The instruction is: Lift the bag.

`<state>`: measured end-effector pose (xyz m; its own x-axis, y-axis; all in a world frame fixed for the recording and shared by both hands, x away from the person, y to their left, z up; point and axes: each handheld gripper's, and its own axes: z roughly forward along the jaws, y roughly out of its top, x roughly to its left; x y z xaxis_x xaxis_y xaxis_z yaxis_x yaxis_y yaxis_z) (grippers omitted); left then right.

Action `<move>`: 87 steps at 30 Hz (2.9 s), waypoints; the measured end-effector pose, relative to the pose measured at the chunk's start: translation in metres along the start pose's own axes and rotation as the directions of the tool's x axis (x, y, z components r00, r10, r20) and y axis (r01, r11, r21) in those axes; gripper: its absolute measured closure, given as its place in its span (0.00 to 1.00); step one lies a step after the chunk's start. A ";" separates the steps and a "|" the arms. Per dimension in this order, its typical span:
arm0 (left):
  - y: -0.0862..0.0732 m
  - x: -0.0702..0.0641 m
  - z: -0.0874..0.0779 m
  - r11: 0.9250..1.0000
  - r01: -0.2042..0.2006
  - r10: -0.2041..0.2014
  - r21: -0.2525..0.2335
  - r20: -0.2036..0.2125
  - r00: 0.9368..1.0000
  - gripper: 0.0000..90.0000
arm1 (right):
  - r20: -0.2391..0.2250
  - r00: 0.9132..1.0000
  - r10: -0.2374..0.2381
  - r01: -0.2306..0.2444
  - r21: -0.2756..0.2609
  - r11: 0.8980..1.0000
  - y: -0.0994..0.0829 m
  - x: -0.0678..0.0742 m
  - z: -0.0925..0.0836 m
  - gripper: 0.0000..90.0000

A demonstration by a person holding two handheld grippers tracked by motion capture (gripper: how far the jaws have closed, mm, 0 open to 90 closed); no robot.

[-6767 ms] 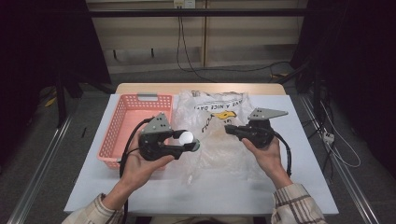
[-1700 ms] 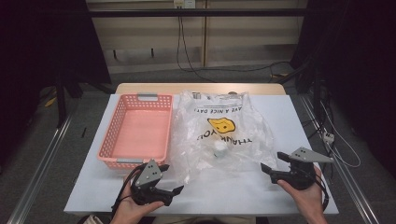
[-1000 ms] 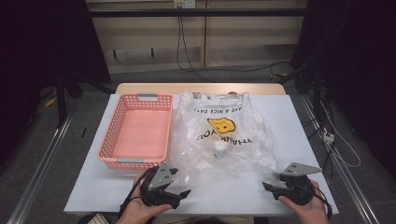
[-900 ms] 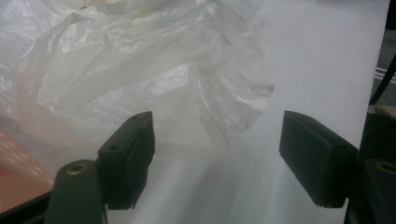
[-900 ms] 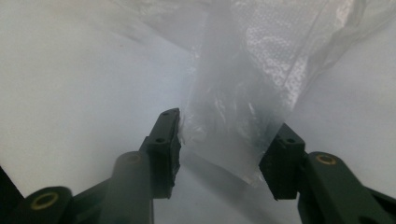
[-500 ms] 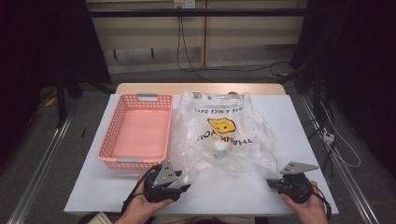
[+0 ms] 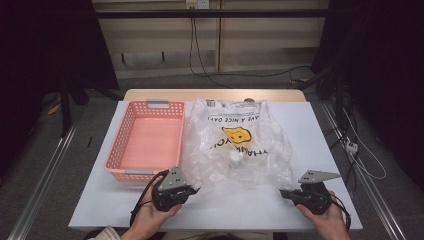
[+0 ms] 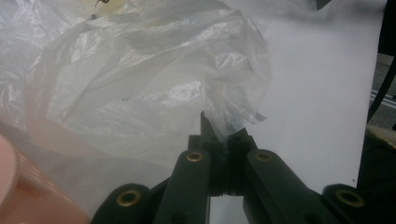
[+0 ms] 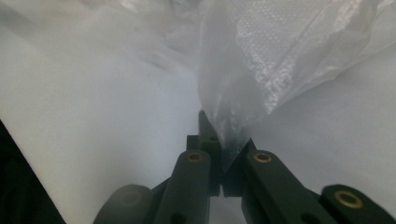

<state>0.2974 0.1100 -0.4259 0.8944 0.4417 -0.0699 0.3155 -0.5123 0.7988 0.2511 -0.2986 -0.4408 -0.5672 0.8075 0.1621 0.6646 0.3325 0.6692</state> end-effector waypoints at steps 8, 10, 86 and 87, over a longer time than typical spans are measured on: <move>0.002 0.005 -0.007 0.999 0.025 -0.025 -0.040 0.001 1.000 1.00 | -0.009 1.000 -0.017 0.016 -0.126 0.992 0.011 -0.001 -0.013 1.00; 0.004 0.005 -0.008 0.998 0.022 -0.023 -0.056 -0.002 1.000 1.00 | -0.010 1.000 -0.014 0.012 -0.141 0.990 0.013 -0.003 -0.015 1.00; 0.189 0.095 -0.104 0.900 -0.026 -0.089 -0.436 -0.243 0.966 1.00 | 0.113 0.992 -0.049 0.104 -0.563 0.820 0.241 -0.041 -0.092 1.00; 0.192 0.096 -0.105 0.897 -0.029 -0.088 -0.440 -0.244 0.966 1.00 | 0.116 0.992 -0.048 0.106 -0.566 0.818 0.245 -0.040 -0.095 1.00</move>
<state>0.4100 0.1316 -0.2163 0.7585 0.6517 0.0079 0.1173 -0.1485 0.9819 0.3907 -0.2957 -0.2144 -0.5381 0.8417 0.0442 0.2078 0.0817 0.9748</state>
